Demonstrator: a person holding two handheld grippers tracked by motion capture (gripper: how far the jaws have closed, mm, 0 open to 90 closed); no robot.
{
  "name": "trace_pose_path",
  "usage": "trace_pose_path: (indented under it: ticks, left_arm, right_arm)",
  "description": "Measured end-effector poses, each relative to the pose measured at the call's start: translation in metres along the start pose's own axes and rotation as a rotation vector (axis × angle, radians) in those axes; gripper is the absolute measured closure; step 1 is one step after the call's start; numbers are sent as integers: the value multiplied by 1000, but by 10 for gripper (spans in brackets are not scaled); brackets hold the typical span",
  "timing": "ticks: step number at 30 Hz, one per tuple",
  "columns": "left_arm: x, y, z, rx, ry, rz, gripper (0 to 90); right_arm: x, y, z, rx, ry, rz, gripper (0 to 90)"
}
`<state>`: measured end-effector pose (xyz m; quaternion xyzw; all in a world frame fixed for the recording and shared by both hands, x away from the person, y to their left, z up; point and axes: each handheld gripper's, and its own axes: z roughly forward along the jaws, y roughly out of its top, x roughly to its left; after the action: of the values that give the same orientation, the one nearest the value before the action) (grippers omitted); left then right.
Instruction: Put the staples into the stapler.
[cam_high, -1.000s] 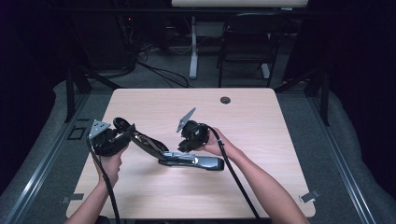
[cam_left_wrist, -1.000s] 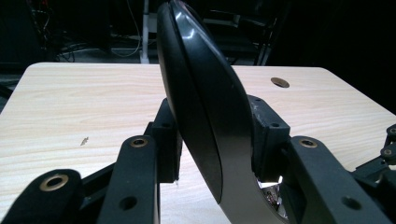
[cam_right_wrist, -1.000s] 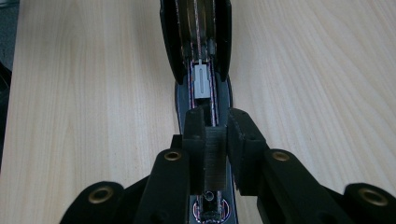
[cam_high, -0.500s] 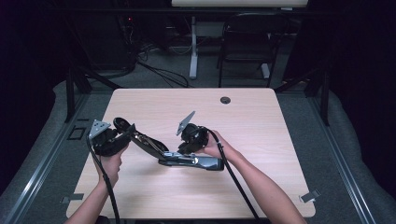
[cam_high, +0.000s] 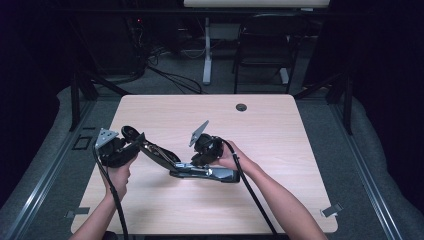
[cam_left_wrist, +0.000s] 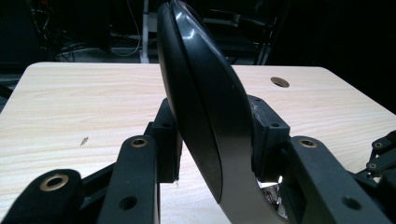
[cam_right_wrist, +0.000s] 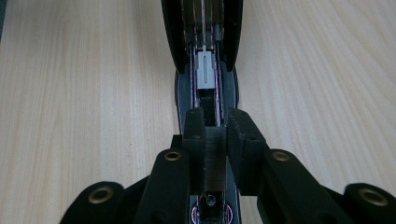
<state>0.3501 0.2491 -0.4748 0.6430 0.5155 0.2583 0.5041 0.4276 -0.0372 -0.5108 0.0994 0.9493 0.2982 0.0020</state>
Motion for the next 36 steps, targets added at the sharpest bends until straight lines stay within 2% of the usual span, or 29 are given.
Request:
trace_pose_path:
  ticks: [16,36]
  left_arm:
    - [0,0,0,1,1,0,611]
    - [-1,1,0,0,2,1,612]
  right_arm:
    - [0,-4,4,20,-1,-17,786]
    - [0,-13,1,-5,1,-19,786]
